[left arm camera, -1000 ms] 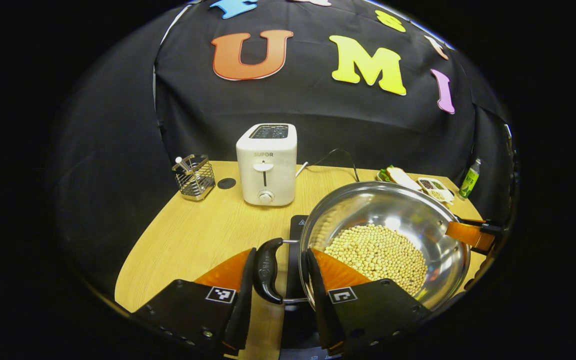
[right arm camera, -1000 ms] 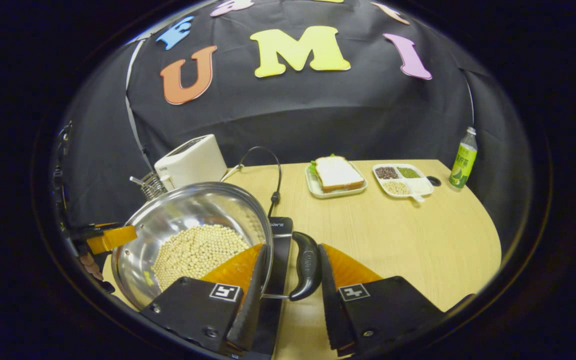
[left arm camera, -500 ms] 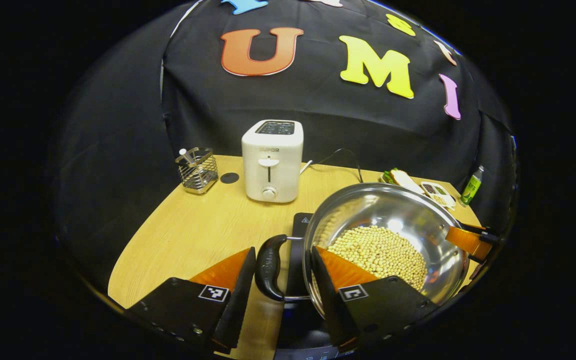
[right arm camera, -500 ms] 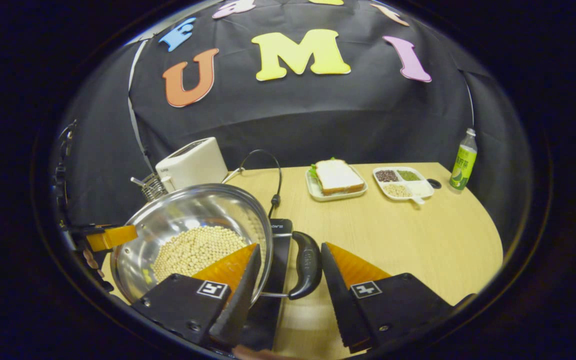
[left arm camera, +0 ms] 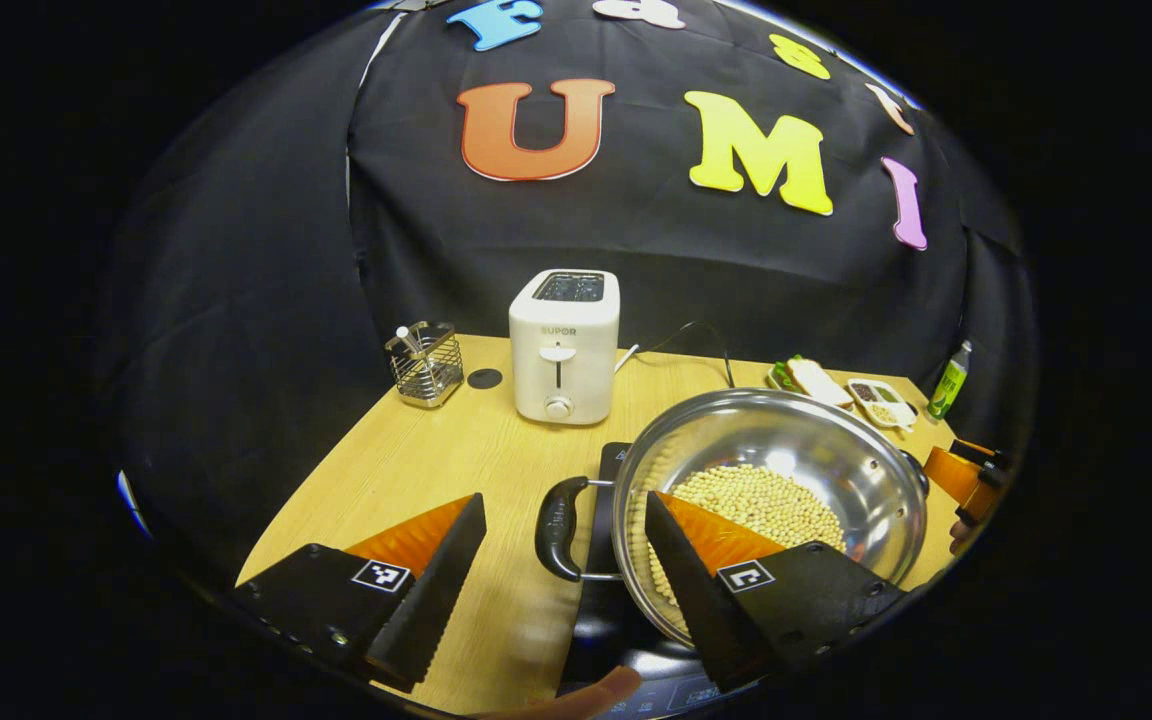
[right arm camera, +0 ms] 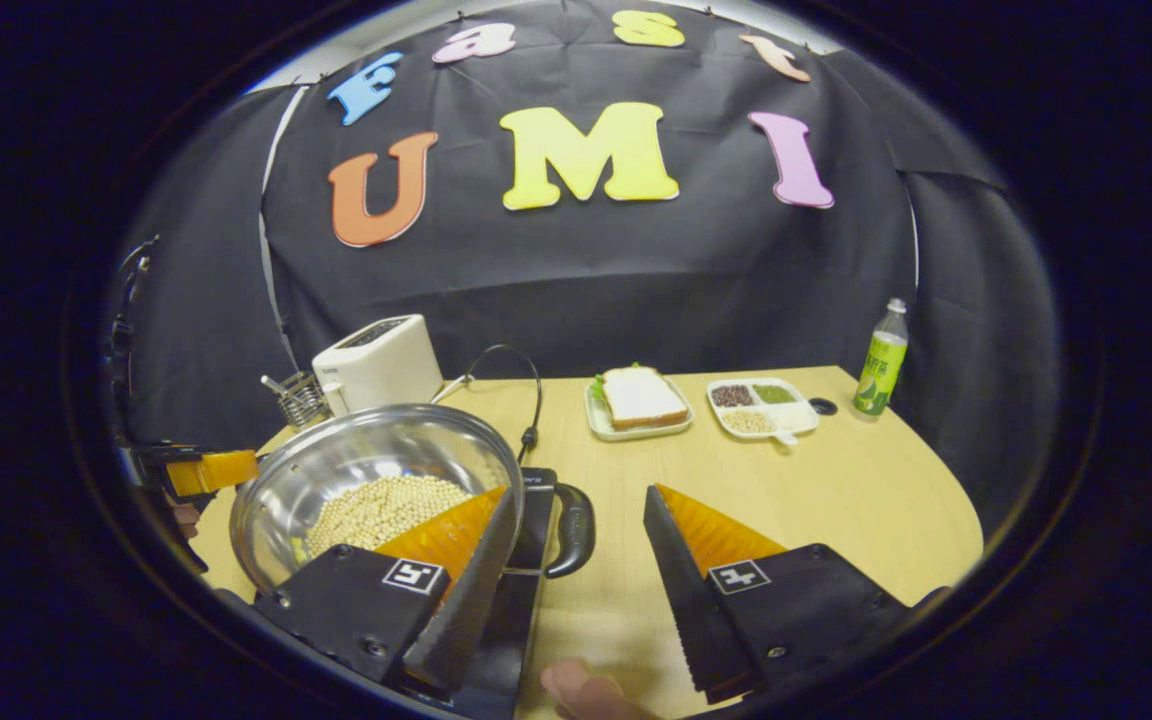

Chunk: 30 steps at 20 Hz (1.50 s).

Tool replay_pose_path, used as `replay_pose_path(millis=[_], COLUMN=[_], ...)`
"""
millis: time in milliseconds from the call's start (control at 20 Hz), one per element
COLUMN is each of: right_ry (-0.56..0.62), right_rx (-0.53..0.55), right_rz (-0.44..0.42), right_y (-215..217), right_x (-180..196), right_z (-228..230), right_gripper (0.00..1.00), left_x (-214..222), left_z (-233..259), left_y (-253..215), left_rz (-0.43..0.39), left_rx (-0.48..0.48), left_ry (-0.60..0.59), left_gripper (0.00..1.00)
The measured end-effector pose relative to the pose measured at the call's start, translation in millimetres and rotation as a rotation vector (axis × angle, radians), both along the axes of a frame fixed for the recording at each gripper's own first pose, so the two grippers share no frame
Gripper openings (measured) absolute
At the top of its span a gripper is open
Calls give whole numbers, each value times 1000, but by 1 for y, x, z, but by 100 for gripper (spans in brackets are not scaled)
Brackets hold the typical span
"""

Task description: First push the handle of the pot to place it horizontally, then grasp the pot with both hands and set it on the induction cooktop.

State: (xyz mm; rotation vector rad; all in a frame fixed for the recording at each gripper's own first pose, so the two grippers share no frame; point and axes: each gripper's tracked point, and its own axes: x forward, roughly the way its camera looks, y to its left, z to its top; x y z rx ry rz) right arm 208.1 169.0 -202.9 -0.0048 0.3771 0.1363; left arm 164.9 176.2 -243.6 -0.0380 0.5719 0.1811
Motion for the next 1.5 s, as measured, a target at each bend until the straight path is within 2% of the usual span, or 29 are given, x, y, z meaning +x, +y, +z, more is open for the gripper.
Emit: replay_pose_path(millis=[300, 350, 450, 750, 1000, 1150, 1350, 1500], right_ry=[-205, -243, -299, -395, -421, -433, -460, -481], right_rx=[-45, -59, -80, -75, -39, -45, -5, 23], right_rz=[3, 12, 37, 19, -31, -81, -110, -126], right_y=[-11, -11, -11, -35, -66, -86, -98, -107], right_x=[-62, -76, -105, -182, -235, -261, -289, -303], right_z=[82, 94, 119, 176, 210, 214, 213, 213], right_gripper=[82, 94, 100, 100, 100, 100, 100, 100], left_x=[-36, -45, -65, -124, -167, -187, -208, -221], left_z=[77, 92, 125, 202, 235, 247, 243, 239], left_y=[-32, -38, -52, -75, -90, -103, -123, -133], left_rz=[-35, -41, -47, -45, -51, -66, -109, -105], left_rx=[9, 17, 22, 41, 79, 77, 76, 54], left_ry=[-181, -213, -273, -432, -500, -547, -577, -599], left_gripper=[96, 96, 96, 96, 95, 95, 95, 95])
